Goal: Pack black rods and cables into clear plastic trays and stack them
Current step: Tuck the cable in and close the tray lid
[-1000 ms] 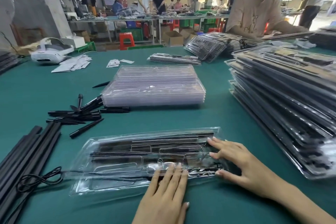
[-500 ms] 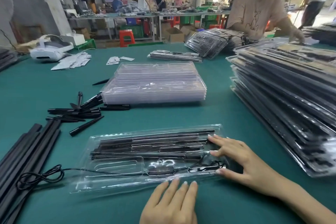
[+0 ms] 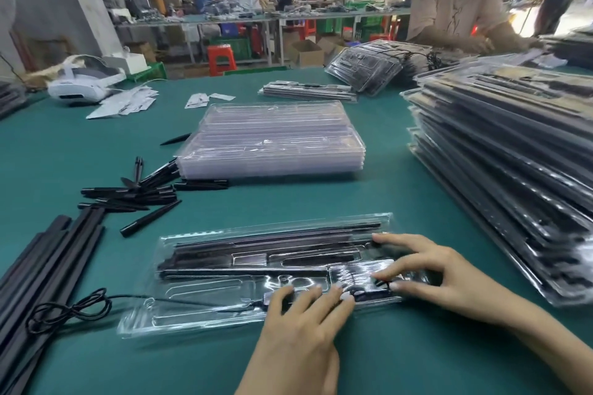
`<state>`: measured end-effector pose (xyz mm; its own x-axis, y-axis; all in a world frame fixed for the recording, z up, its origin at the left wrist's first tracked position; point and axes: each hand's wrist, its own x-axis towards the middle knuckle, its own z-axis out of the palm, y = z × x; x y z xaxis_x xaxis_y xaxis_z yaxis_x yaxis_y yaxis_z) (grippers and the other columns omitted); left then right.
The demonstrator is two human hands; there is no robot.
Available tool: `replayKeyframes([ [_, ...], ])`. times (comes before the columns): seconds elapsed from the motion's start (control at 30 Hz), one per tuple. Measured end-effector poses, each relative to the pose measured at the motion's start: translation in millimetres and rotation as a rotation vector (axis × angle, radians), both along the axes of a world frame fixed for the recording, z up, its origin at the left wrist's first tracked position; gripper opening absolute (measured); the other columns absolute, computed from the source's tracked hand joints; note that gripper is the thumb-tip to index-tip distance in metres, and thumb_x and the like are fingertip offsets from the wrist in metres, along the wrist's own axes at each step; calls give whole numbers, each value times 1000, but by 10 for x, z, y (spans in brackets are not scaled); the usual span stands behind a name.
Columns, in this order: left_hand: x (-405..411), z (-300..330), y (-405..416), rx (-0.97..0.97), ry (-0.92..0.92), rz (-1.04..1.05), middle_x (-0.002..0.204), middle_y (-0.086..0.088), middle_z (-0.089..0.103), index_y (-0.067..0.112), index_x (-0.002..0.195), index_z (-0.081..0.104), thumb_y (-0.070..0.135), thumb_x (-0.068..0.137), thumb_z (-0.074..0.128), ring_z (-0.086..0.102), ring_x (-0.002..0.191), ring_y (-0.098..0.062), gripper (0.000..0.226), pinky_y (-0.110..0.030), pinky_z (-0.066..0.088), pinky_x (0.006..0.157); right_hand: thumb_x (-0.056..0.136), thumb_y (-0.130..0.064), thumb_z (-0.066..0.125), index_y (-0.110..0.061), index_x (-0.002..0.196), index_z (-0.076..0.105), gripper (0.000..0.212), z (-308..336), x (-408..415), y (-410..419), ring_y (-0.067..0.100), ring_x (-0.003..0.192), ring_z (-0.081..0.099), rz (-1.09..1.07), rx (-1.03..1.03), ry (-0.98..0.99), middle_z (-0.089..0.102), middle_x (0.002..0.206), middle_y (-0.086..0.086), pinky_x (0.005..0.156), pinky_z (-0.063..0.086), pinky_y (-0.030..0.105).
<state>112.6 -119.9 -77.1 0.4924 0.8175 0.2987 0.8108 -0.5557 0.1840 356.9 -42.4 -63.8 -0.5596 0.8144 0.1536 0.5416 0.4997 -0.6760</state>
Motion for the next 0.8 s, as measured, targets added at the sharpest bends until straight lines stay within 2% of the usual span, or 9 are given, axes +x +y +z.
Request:
replayKeyframes([
  [0.1, -25, 75, 57, -31, -78, 10, 97, 22, 67, 34, 93, 71, 32, 64, 53, 64, 79, -5, 34, -27, 34, 79, 77, -40, 75, -54, 104, 64, 32, 67, -38, 55, -10, 126, 38, -26, 51, -134, 46, 136, -24, 107, 28, 13],
  [0.2, -17, 160, 186, -111, -173, 32, 94, 22, 61, 36, 102, 66, 29, 85, 48, 53, 86, -4, 25, -25, 33, 78, 80, -46, 71, -61, 106, 51, 36, 144, -86, 62, -9, 127, 36, -20, 93, -352, 38, 138, -31, 108, 28, 17],
  [0.3, -1, 233, 437, -123, -193, 80, 118, 22, 54, 39, 124, 54, 40, 96, 44, 43, 113, -4, 30, -27, 27, 91, 83, -53, 64, -51, 116, 54, 35, 233, -161, 58, 0, 128, 39, -24, 137, -579, 34, 142, -30, 103, 34, 23],
  [0.37, 12, 218, 603, -85, -60, 97, 147, 25, 33, 45, 141, 35, 52, 97, 37, 22, 139, -5, 45, -30, 13, 109, 83, -55, 62, -47, 121, 53, 40, 272, -199, 65, 5, 124, 44, -33, 176, -661, 37, 141, -27, 99, 37, 26],
  [0.43, 31, 144, 682, -155, 104, 79, 156, 26, -5, 50, 148, 5, 60, 96, 23, -14, 145, -6, 55, -42, -15, 115, 86, -57, 56, -49, 125, 51, 41, 270, -180, 53, 5, 123, 45, -26, 211, -676, 39, 139, -25, 98, 36, 24],
  [0.5, 36, 22, 671, -228, 164, 73, 151, 28, -23, 54, 143, -12, 63, 95, 12, -31, 139, -6, 55, -50, -27, 109, 88, -63, 45, -58, 128, 44, 40, 225, -114, 28, 0, 126, 39, 19, 216, -648, 36, 140, -27, 101, 32, 21],
  [0.6, 12, -58, 685, -259, 154, 81, 151, 28, -25, 55, 141, -15, 65, 93, 8, -35, 137, -4, 55, -53, -26, 109, 77, -77, 34, -68, 119, 36, 43, 242, -33, 42, -8, 125, 35, 41, 124, -525, 34, 132, -37, 105, 31, 23],
  [0.7, 24, -46, 699, -292, 198, 82, 151, 25, -25, 54, 140, -19, 63, 94, 9, -33, 138, -7, 54, -54, -24, 110, 73, -77, 40, -65, 119, 38, 48, 270, 13, 111, -9, 121, 39, -16, 127, -456, 41, 125, -35, 104, 33, 22],
  [0.8, 37, -23, 681, -329, 187, 84, 151, 25, -25, 54, 143, -14, 62, 96, 11, -33, 138, -6, 55, -53, -24, 110, 66, -84, 46, -61, 126, 34, 65, 288, 4, 162, -9, 127, 33, -31, 155, -444, 38, 138, -29, 108, 27, 20],
])
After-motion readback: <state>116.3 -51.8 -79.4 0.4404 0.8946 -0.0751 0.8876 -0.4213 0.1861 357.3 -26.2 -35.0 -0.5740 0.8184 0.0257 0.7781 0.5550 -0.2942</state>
